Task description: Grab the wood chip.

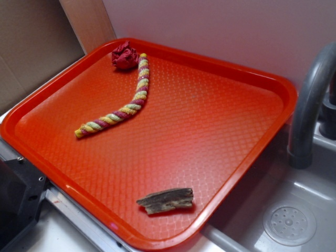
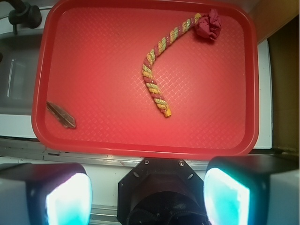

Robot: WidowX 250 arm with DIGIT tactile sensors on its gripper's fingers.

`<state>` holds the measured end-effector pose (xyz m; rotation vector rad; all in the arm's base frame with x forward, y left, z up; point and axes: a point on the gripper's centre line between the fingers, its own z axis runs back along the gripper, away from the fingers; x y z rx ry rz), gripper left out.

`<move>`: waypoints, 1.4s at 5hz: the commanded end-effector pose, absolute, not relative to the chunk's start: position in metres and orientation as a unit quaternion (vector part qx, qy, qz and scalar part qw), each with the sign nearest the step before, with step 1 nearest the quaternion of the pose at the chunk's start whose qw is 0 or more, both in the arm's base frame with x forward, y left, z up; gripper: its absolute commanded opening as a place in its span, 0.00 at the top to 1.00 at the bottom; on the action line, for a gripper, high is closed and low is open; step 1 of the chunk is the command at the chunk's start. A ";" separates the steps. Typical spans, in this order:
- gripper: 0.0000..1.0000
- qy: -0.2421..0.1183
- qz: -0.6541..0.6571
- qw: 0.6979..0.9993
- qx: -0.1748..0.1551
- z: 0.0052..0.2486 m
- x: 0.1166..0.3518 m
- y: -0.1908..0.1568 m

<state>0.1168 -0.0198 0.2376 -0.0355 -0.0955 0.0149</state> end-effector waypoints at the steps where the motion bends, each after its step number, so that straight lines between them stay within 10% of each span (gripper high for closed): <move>1: 0.00 -0.048 0.007 0.999 -0.018 0.238 0.117 -0.020; 2: 0.00 -0.069 -0.116 0.986 -0.093 0.216 0.128 -0.070; 4: 0.00 -0.097 -0.362 0.921 -0.104 0.137 0.113 -0.169; 6: 0.00 -0.073 -0.507 0.856 -0.072 0.084 0.114 -0.176; 7: 0.00 -0.067 -0.491 0.862 -0.108 0.078 0.126 -0.164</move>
